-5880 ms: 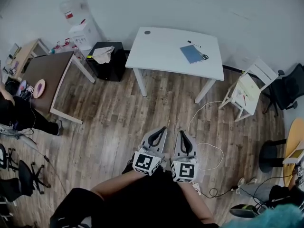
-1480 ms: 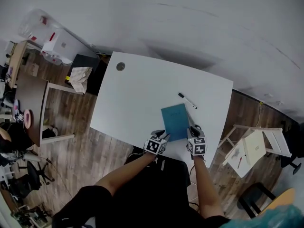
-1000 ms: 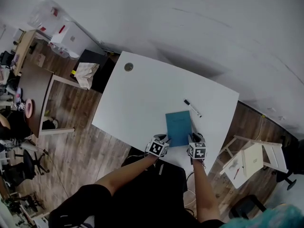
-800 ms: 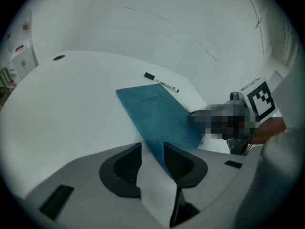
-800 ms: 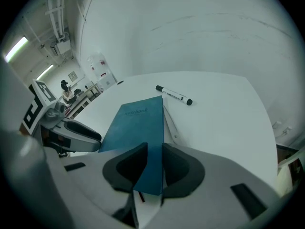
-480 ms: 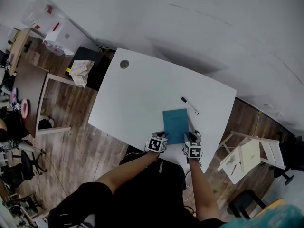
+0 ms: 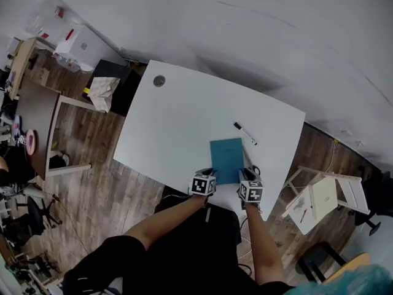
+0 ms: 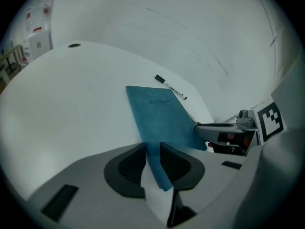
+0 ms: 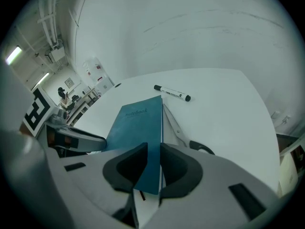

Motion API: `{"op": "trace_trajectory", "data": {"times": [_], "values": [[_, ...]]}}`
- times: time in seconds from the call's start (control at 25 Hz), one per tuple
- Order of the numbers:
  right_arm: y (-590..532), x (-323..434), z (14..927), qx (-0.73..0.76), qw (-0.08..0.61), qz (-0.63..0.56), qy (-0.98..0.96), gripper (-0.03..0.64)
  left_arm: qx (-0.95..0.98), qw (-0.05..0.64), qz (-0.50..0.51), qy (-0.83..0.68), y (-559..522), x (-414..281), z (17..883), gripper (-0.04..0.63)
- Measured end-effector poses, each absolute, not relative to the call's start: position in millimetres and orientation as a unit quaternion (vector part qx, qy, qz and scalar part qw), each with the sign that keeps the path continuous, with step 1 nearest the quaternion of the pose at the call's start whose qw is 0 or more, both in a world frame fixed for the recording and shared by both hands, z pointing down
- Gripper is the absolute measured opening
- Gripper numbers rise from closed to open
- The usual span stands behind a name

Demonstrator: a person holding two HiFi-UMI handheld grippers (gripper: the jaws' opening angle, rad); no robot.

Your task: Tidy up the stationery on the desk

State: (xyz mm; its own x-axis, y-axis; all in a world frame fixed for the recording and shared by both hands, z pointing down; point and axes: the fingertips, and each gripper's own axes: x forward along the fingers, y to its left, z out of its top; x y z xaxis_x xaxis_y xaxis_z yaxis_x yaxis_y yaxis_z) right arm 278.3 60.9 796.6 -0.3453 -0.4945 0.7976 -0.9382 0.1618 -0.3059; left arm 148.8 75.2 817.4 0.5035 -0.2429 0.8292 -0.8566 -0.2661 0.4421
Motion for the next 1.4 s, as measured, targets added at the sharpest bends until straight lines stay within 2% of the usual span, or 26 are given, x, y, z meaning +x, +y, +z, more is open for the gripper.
{"op": "trace_trajectory", "data": {"times": [0.08, 0.44, 0.64, 0.8, 0.92, 1.4], "values": [[64.3, 273.9, 797.1, 0.506, 0.276, 0.407, -0.709, 0.087, 0.722, 0.475, 0.325, -0.385, 73.1, 142.0, 816.7, 0.077], [72.8, 227.7, 796.7, 0.487, 0.285, 0.427, -0.707, 0.087, 0.749, 0.440, 0.356, -0.345, 61.1, 107.3, 810.0, 0.052], [75.7, 203.0, 804.6, 0.498, 0.294, 0.440, -0.687, 0.087, 0.744, 0.419, 0.386, -0.349, 57.3, 82.3, 816.3, 0.058], [76.7, 195.8, 805.5, 0.519, 0.282, 0.448, -0.671, 0.087, 0.748, 0.429, 0.388, -0.326, 60.1, 67.9, 820.1, 0.114], [74.5, 192.6, 805.0, 0.529, 0.279, 0.452, -0.662, 0.087, 0.757, 0.421, 0.384, -0.321, 55.9, 62.0, 820.7, 0.132], [51.6, 154.1, 794.8, 0.521, 0.276, 0.457, -0.666, 0.087, 0.751, 0.430, 0.389, -0.315, 27.9, 30.4, 811.9, 0.103]]}}
